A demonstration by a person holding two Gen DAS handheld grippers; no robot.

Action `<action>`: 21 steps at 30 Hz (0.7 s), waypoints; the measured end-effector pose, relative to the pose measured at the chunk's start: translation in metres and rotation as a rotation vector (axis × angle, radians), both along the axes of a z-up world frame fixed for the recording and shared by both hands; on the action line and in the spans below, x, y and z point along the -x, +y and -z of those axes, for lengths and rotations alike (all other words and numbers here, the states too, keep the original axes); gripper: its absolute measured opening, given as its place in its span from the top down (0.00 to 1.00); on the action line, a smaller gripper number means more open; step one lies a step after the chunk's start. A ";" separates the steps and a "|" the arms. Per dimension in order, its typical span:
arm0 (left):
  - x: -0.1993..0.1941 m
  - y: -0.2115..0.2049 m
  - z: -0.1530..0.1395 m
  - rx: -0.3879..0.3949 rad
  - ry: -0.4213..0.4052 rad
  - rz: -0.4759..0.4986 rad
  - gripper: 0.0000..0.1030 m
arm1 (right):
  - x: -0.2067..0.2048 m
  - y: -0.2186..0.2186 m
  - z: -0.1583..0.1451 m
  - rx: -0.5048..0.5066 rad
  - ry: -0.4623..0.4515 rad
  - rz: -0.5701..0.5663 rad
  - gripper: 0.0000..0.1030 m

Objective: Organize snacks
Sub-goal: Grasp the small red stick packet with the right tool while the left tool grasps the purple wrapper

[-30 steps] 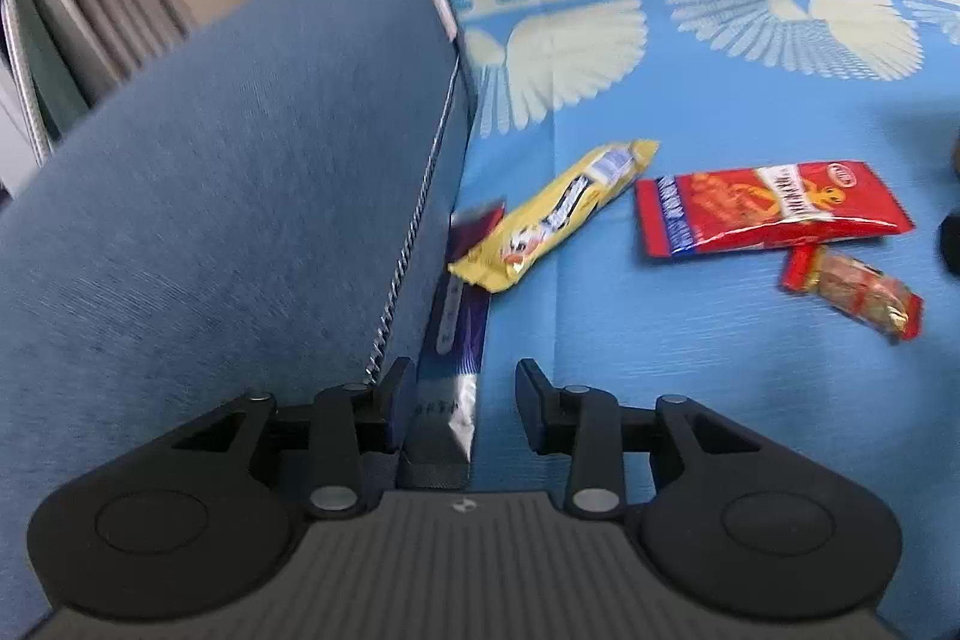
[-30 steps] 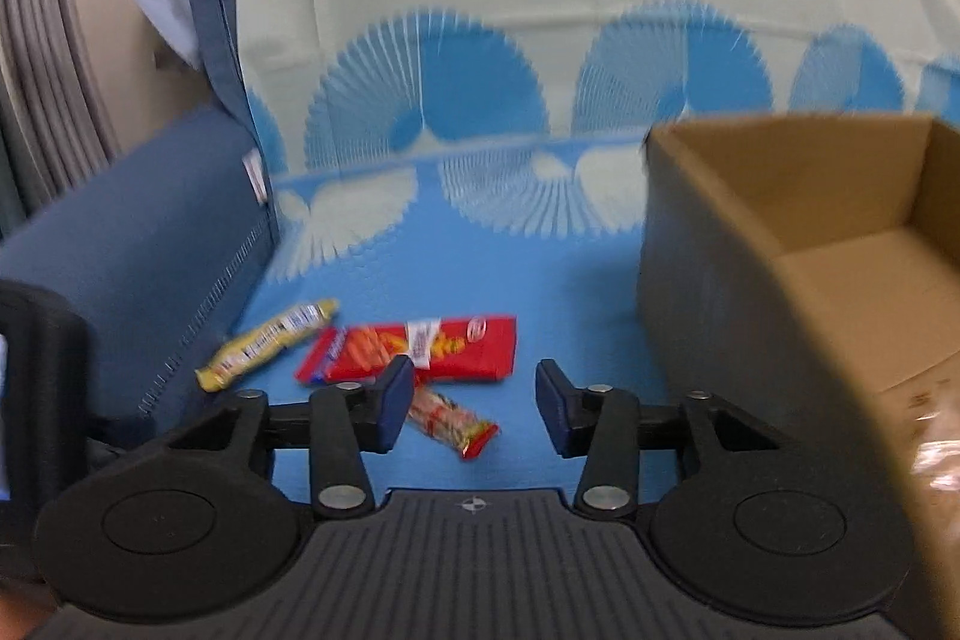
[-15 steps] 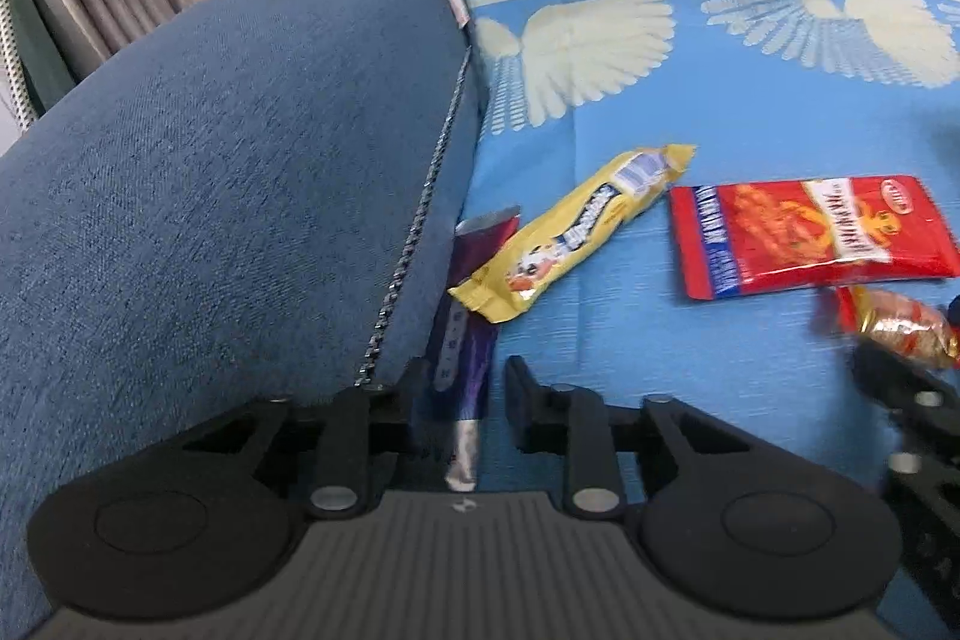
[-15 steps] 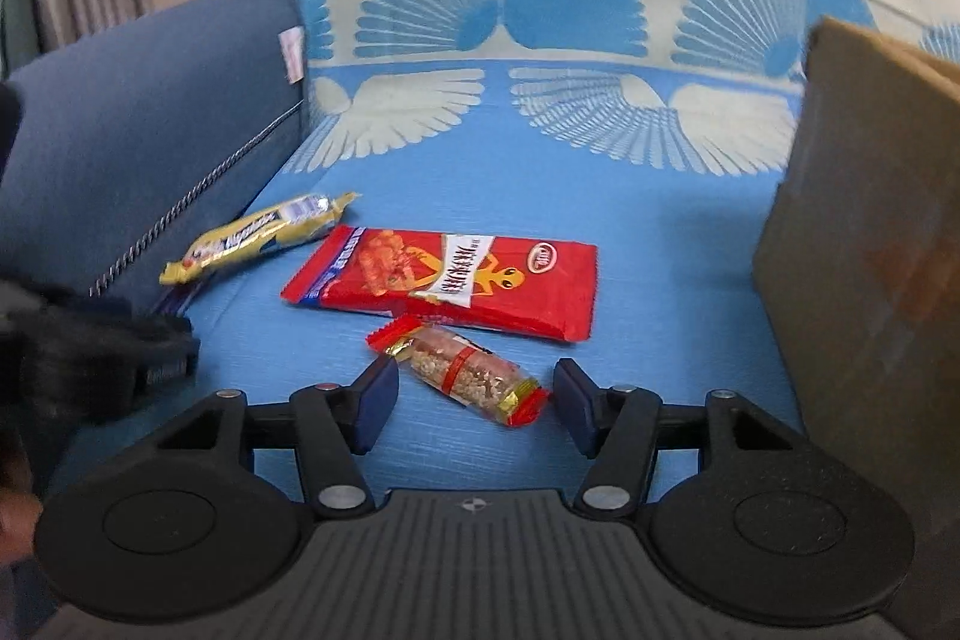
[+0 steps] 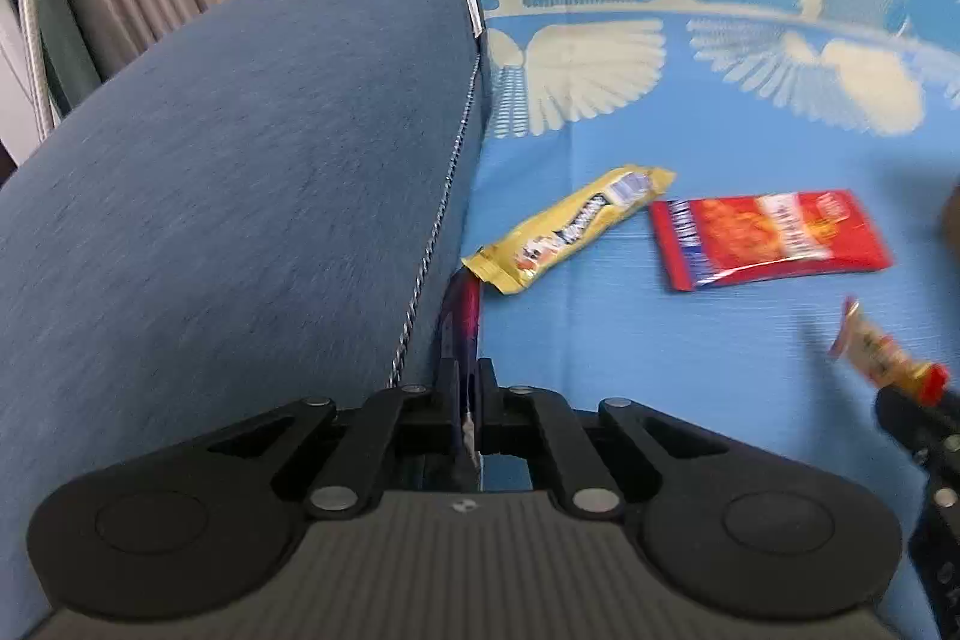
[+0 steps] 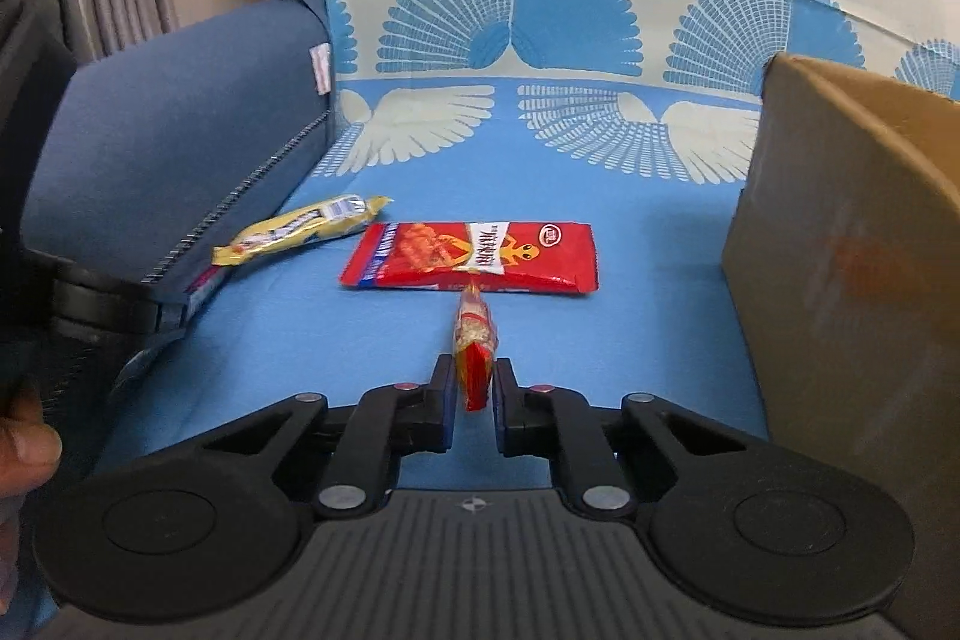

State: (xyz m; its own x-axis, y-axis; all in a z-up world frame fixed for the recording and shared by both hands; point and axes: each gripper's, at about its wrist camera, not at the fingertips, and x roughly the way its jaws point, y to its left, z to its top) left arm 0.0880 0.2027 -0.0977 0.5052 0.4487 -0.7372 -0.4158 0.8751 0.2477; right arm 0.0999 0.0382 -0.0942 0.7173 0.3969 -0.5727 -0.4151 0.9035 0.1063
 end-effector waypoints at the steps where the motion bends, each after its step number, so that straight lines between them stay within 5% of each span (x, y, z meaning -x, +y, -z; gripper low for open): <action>1: 0.008 0.000 -0.005 0.031 -0.010 0.000 0.96 | 0.005 -0.003 -0.005 -0.001 0.009 0.000 0.88; 9: 0.069 -0.004 -0.042 0.316 -0.116 0.070 0.96 | 0.059 -0.030 -0.047 0.049 0.087 -0.049 0.88; 14: 0.094 -0.006 -0.034 0.577 -0.087 0.088 0.96 | 0.103 -0.043 -0.061 0.063 0.082 -0.166 0.88; 17: 0.099 -0.008 -0.029 0.642 -0.063 0.082 0.96 | 0.113 -0.045 -0.050 0.058 0.102 -0.171 0.88; 21: 0.095 -0.005 -0.022 0.635 -0.027 0.046 0.96 | 0.113 -0.051 -0.025 0.054 0.170 -0.140 0.88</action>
State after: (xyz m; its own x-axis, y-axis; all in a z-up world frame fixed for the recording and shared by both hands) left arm -0.0068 0.1982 -0.0759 0.5359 -0.0946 -0.8390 -0.3727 0.8651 -0.3356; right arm -0.0130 -0.0128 -0.0693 0.5485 0.4516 -0.7037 -0.5171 0.8446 0.1389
